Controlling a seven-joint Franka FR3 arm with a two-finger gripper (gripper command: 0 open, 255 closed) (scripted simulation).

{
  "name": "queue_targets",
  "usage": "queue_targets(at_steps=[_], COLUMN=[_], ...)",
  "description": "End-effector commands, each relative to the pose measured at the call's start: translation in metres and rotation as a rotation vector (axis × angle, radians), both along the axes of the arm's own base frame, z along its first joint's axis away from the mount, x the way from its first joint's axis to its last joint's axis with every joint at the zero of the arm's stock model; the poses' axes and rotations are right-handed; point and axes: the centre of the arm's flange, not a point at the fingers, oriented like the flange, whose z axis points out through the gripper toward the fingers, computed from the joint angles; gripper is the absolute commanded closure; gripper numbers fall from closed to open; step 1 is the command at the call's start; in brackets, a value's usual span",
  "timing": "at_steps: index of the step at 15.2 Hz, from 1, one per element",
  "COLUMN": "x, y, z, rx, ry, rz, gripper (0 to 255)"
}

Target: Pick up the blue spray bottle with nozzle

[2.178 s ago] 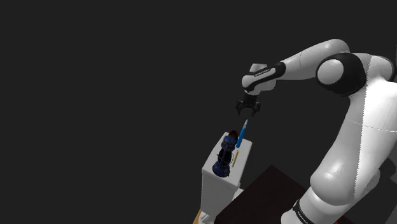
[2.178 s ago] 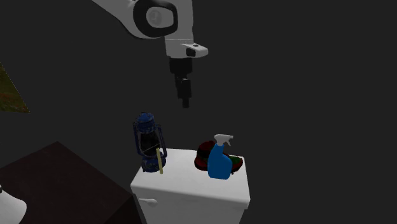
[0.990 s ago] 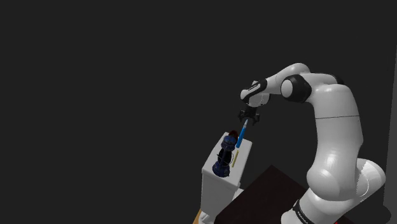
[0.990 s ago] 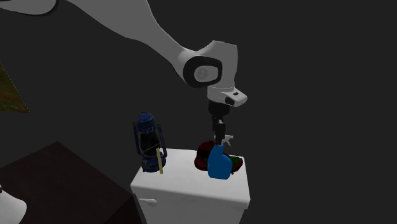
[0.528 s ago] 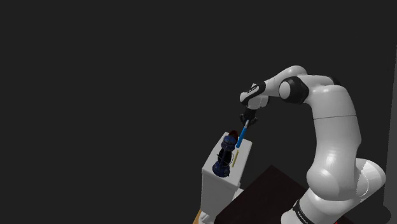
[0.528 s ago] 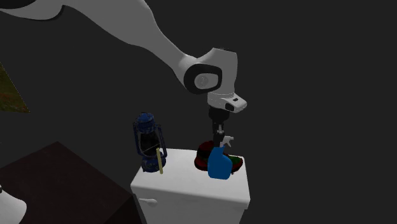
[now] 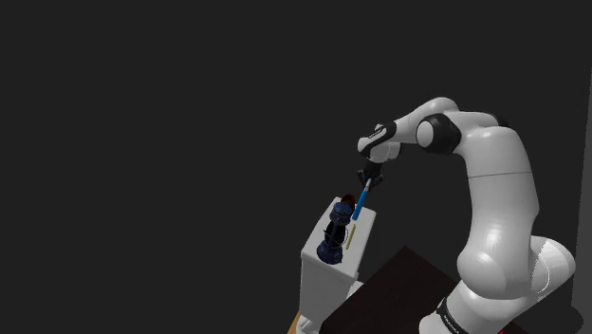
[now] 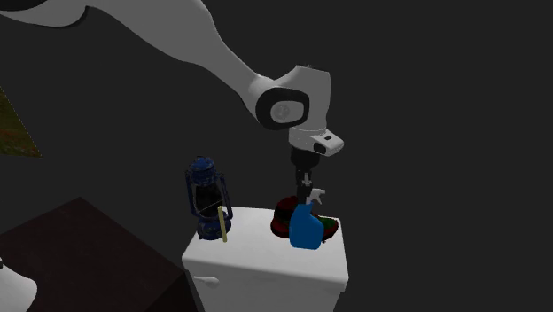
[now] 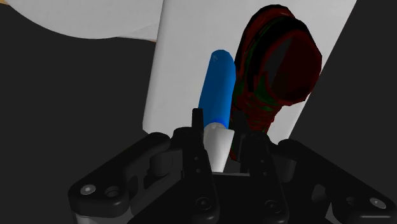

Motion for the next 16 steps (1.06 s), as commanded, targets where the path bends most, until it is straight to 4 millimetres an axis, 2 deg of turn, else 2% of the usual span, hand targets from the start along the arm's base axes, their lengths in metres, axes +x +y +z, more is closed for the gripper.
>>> queue_targets(at_steps=[1, 14, 16], x=[0.000, 0.000, 0.000], y=[0.000, 0.000, 0.000], z=[0.008, 0.077, 0.078], rx=[0.000, 0.000, 0.000], ry=[0.000, 0.000, 0.000], rz=[0.000, 0.000, 0.000], gripper=[255, 255, 255])
